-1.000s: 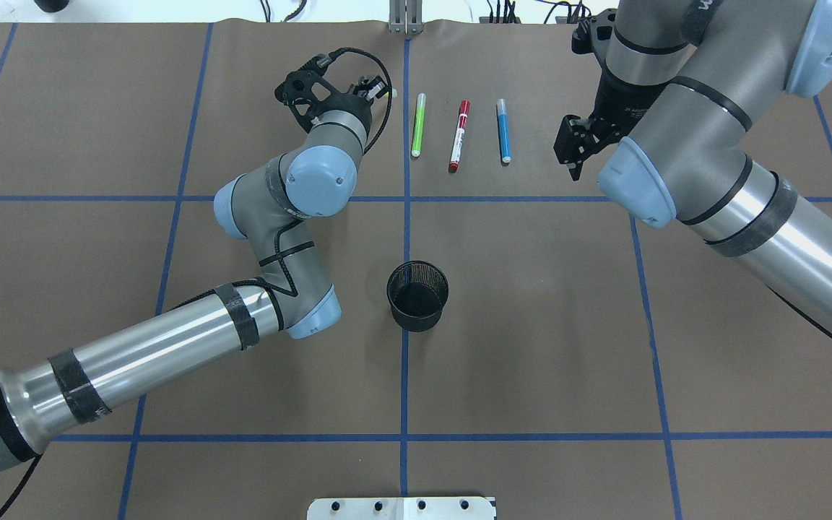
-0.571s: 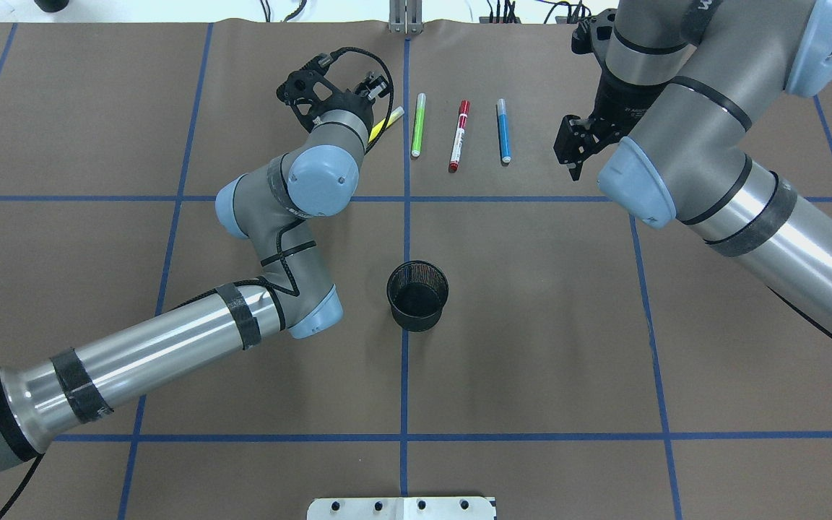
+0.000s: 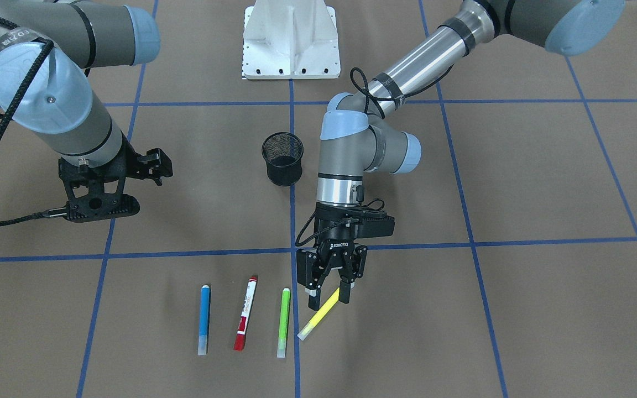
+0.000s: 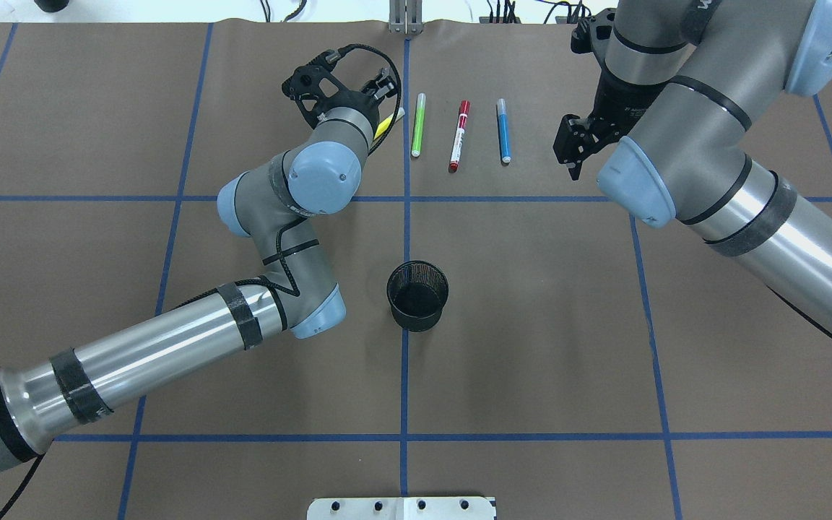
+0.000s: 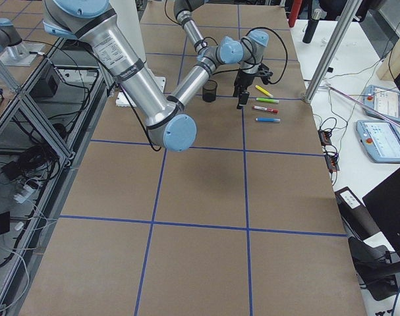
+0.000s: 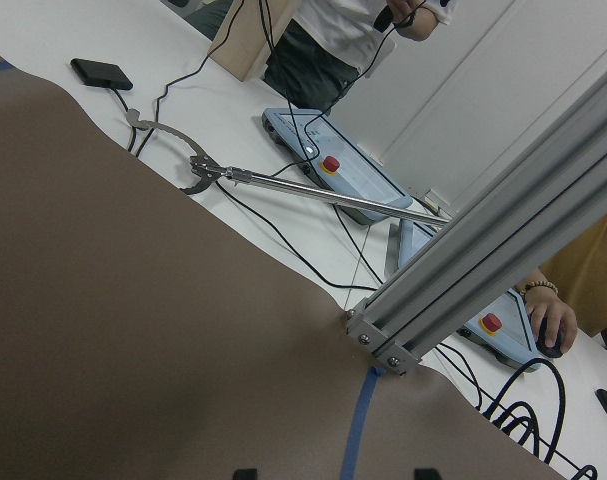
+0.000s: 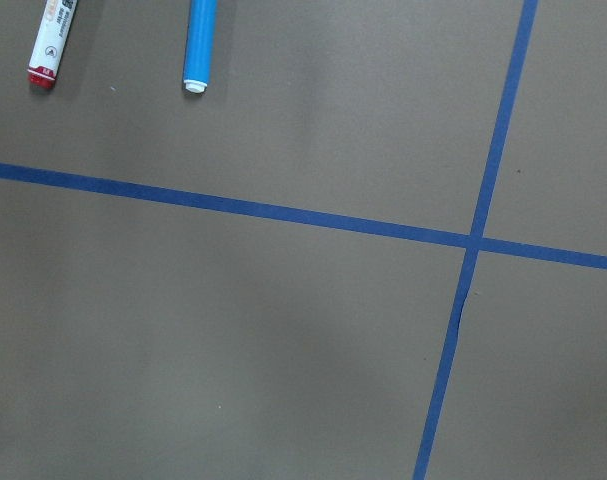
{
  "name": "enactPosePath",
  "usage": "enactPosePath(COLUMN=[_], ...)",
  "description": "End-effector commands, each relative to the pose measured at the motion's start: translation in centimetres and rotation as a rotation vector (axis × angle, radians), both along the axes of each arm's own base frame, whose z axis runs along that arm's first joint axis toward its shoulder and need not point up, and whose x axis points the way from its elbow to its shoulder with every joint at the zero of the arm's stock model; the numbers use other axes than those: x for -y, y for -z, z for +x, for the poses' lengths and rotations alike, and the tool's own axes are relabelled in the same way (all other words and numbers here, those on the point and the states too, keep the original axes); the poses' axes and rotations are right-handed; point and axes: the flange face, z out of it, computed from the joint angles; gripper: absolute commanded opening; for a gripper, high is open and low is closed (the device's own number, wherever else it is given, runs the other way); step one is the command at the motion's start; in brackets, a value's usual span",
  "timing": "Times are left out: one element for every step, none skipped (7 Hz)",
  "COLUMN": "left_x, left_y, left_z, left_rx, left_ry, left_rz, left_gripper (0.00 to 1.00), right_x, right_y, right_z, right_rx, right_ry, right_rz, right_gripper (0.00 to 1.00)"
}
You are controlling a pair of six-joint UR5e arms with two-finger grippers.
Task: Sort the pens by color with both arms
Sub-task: 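Lower the yellow highlighter beside the green highlighter and release it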
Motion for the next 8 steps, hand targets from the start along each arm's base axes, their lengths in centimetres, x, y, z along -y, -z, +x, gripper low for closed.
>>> enactPosePath(left_x=[-0.8, -1.5, -2.7, -3.7, -4.7, -5.9, -6.7, -6.7], left_y=[1.7, 2.7, 2.8, 3.0, 3.0, 3.3, 2.7, 0.9], left_z=[-0.4, -0.6, -1.9, -4.5, -7.9, -11.9, -16.7, -21.7], left_rx=[0.080, 0.180, 0.277, 0.347, 0.420, 0.497, 0.557, 0.597], left_ry=[-0.154, -0.277, -0.359, -0.466, -0.569, -0.667, -0.761, -0.844], left_rz=[-0.014, -0.047, -0.083, -0.111, -0.153, -0.154, -0.144, -0.128], left_gripper=[1.00, 1.00, 1.00, 1.00, 1.00, 1.00, 1.00, 1.00], right_x=[0.0, 0.1, 0.4, 0.7, 1.2, 1.6, 1.1, 0.7], right_y=[0.2, 0.2, 0.2, 0.3, 0.4, 0.3, -0.9, -2.7], right_z=[0.1, 0.3, 0.7, 1.1, 2.1, 3.3, 5.3, 8.4], right_rx=[0.003, 0.003, 0.018, 0.024, 0.027, 0.027, 0.029, 0.042], right_ry=[-0.002, -0.004, -0.010, -0.018, -0.030, -0.045, -0.062, -0.054], right_rz=[0.004, 0.007, 0.028, 0.036, 0.043, 0.046, 0.053, 0.101], right_gripper=[1.00, 1.00, 1.00, 1.00, 1.00, 1.00, 1.00, 1.00])
